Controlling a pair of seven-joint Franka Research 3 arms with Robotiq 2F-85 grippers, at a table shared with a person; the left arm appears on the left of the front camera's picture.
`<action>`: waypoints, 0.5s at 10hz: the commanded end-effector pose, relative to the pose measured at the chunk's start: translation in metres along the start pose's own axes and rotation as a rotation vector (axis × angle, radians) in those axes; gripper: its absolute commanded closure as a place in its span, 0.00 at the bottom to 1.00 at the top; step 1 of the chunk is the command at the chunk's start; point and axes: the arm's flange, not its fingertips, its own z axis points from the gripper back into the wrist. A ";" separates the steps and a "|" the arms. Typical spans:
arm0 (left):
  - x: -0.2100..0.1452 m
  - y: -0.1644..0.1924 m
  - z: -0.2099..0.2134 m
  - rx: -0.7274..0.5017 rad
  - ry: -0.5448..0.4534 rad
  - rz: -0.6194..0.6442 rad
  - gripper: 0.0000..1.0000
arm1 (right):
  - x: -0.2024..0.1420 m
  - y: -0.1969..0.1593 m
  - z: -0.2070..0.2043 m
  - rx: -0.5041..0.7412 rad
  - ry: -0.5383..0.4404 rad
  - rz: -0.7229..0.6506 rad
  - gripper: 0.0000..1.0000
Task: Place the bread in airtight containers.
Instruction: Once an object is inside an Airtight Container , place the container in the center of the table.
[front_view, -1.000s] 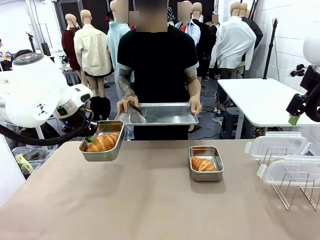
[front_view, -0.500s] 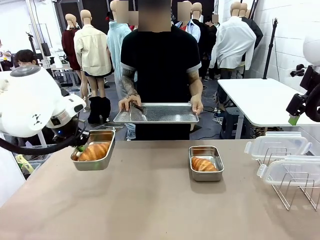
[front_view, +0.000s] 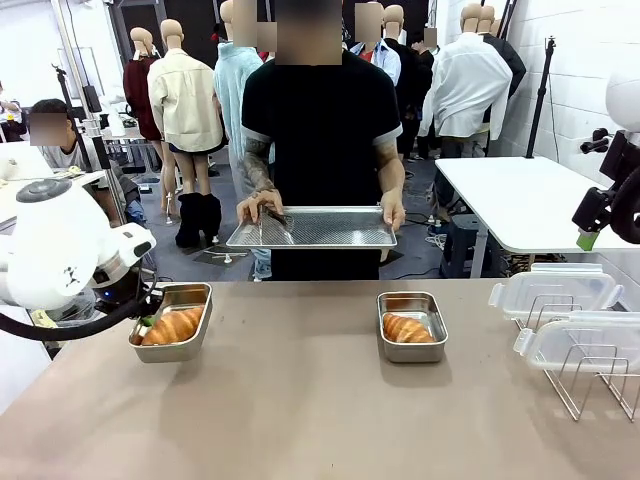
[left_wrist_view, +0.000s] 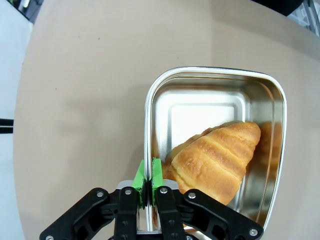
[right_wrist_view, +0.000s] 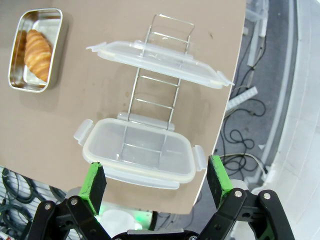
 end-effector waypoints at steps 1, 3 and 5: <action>0.014 0.000 -0.027 0.039 -0.011 0.002 1.00 | 0.001 0.000 0.002 -0.007 0.015 -0.006 0.00; 0.011 0.003 -0.047 0.050 0.036 -0.007 1.00 | 0.001 0.000 0.002 -0.007 0.015 -0.006 0.00; 0.009 0.003 -0.047 0.047 0.046 0.002 0.93 | 0.001 0.000 0.002 -0.007 0.015 -0.006 0.00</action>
